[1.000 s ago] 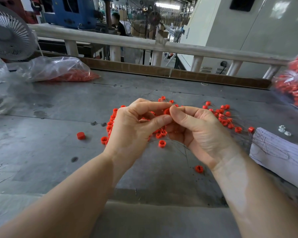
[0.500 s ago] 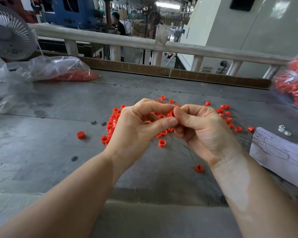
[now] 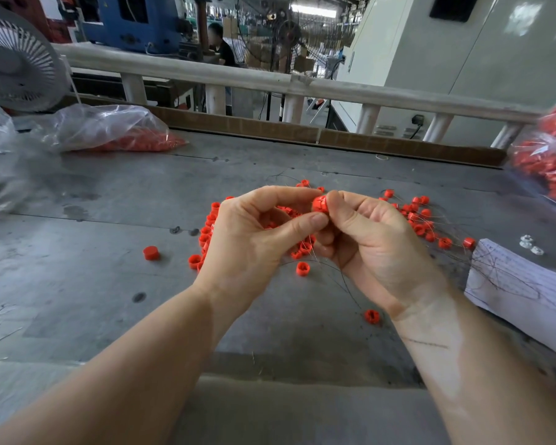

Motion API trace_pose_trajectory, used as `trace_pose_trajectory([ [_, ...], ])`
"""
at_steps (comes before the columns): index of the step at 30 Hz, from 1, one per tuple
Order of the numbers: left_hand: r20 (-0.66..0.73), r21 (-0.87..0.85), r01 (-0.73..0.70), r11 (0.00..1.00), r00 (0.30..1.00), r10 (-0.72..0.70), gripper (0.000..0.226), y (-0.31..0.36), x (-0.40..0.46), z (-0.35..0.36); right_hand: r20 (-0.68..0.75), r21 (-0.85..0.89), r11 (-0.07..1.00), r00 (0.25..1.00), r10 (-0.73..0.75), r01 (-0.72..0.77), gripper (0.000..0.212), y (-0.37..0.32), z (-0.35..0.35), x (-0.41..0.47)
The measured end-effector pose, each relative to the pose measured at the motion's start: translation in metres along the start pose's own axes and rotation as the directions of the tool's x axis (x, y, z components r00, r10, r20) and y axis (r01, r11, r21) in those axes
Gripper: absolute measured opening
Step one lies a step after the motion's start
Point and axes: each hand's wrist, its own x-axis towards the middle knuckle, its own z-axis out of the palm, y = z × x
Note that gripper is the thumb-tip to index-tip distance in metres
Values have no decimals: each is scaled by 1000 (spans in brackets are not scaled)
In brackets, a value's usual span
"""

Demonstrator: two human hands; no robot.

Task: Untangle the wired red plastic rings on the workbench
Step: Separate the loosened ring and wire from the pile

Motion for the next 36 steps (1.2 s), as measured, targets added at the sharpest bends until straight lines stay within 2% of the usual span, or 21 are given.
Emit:
trace_pose_trajectory([
  [6, -24, -44, -11, 999, 1000, 10, 18, 2, -1, 1, 24, 1, 1000, 1000, -11, 11, 24, 0, -1, 0],
  [12, 7, -153, 120, 981, 993, -120, 17, -1, 1, -2, 11, -58, 998, 999, -31, 32, 19, 1, -1, -1],
  [22, 62, -195, 185, 963, 982, -176, 22, -3, 1, -4, 19, -65, 997, 999, -48, 49, 19, 1, -3, -1],
  [28, 63, -206, 161, 965, 987, -151, 5, -4, 1, -3, 33, -80, 996, 998, -44, 47, 18, 1, -2, -2],
  [32, 48, -184, 119, 976, 993, -112, 11, -3, 0, -2, 18, -75, 997, 1000, -23, 25, 27, 1, -2, -1],
  [36, 105, -295, 213, 931, 976, -190, 21, -1, 0, -2, 8, -20, 999, 999, -32, 32, 19, 0, -2, -1],
])
